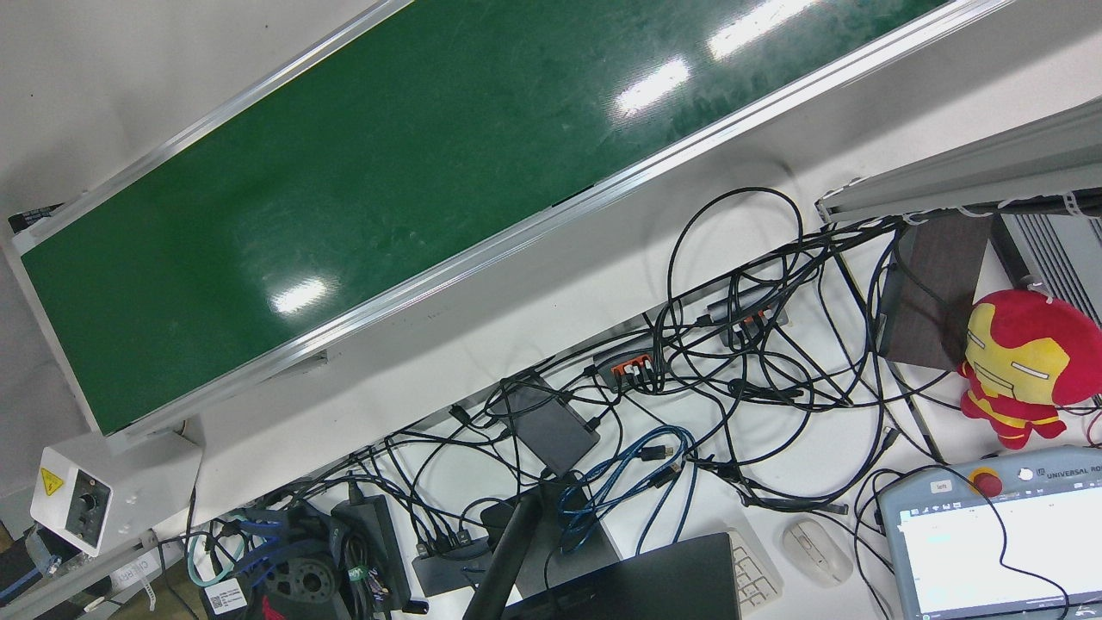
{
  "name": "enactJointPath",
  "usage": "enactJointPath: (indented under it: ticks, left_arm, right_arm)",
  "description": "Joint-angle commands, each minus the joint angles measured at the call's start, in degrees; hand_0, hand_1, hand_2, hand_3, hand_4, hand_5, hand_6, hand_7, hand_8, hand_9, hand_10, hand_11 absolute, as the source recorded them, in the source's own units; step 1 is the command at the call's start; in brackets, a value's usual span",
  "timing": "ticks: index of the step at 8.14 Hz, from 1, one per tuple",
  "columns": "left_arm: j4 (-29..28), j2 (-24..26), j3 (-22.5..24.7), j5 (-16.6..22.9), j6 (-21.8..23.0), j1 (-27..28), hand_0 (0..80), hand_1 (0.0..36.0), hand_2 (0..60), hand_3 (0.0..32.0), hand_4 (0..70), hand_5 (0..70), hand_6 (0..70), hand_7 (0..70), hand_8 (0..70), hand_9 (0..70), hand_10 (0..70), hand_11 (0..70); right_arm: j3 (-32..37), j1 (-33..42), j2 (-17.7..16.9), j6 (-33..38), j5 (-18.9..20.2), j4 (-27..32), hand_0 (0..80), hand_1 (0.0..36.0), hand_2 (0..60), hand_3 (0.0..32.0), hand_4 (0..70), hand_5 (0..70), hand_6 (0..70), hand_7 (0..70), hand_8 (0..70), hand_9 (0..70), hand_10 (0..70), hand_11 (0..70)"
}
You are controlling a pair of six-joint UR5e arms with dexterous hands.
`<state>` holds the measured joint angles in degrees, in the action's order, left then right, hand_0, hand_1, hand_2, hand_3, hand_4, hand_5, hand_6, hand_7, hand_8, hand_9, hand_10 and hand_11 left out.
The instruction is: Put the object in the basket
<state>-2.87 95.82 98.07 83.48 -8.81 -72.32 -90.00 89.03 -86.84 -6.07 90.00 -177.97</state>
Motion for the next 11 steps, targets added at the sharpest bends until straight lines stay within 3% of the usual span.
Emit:
enactJointPath:
  ticks: [1,3,7,11]
  left_arm:
    - [4.09,0.50,4.31,-0.51,-1.12,5.57,80.0,12.6,0.0,0.4,6.1,9.2,0.0,0.0,0.9,0.3,0.2,3.8]
    - [8.83,5.67,3.98,-1.47,-3.22,9.64,80.0,12.4,0.0,0.2,6.6,9.8,0.0,0.0,1.2,0.6,0.9,4.9]
    - [9.73,6.49,3.71,-15.60,-3.58,17.10,80.0,10.4,0.0,0.0,6.0,10.9,0.0,0.0,1.6,1.4,0.5,3.8]
    - [12.97,9.45,3.71,-15.80,-7.18,17.56,80.0,9.8,0.0,0.0,5.5,11.8,0.0,0.0,1.7,1.5,0.0,2.4]
  right_arm:
    - [0.00,-0.09,0.00,0.00,0.00,0.00,0.0,0.0,0.0,0.0,0.0,0.0,0.0,0.0,0.0,0.0,0.0,0.0]
    - [0.00,0.00,0.00,0.00,0.00,0.00,0.0,0.0,0.0,0.0,0.0,0.0,0.0,0.0,0.0,0.0,0.0,0.0]
    - [0.00,0.00,0.00,0.00,0.00,0.00,0.0,0.0,0.0,0.0,0.0,0.0,0.0,0.0,0.0,0.0,0.0,0.0]
    - [0.00,0.00,0.00,0.00,0.09,0.00,0.0,0.0,0.0,0.0,0.0,0.0,0.0,0.0,0.0,0.0,0.0,0.0]
